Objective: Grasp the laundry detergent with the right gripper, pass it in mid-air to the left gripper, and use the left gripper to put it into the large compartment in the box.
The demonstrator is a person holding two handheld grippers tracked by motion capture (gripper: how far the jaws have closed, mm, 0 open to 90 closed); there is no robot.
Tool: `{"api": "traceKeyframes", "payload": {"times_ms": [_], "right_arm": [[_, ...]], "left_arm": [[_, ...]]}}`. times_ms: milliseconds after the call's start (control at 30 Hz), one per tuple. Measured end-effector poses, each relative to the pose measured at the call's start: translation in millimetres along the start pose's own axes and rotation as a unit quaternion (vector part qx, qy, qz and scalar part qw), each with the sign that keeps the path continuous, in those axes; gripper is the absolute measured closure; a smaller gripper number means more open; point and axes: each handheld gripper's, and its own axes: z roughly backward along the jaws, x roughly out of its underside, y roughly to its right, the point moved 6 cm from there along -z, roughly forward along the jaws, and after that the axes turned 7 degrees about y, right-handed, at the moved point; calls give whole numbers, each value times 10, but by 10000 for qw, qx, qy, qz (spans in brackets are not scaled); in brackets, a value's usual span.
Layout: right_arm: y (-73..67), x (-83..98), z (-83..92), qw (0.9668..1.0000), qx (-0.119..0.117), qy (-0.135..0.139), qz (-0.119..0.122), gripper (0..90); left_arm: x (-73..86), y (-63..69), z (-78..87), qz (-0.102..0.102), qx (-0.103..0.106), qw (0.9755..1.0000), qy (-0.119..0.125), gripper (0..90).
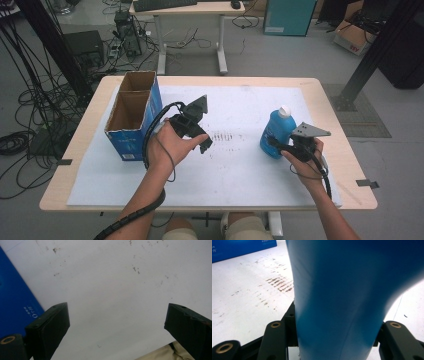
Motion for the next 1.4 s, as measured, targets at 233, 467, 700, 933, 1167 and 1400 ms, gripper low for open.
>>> {"api": "traceKeyframes", "payload": {"times_ms": [233,467,700,933,1167,1400], "right_arm": [[0,1,1,10000,0,5,5,464],[-2,2,0,10000,8,25,-2,464],[-1,1,-1,10000,-2,26,6,464],[-1,1,1,10000,3,16,8,464],[-4,0,1,10000,16,11,6,464],[-14,-3,4,10000,31,1,29,464]], "left_arm": [[-2,-9,17,-5,-10,10000,-1,63],[-8,-2,30,-21,-18,10000,11,63],[-15,-4,40,-36,-29,10000,12,63],[-7,0,55,-43,-26,10000,29,63],[23,-35,88,-34,-4,10000,48,63],[52,-70,159,-20,44,9999,126,63]]}}
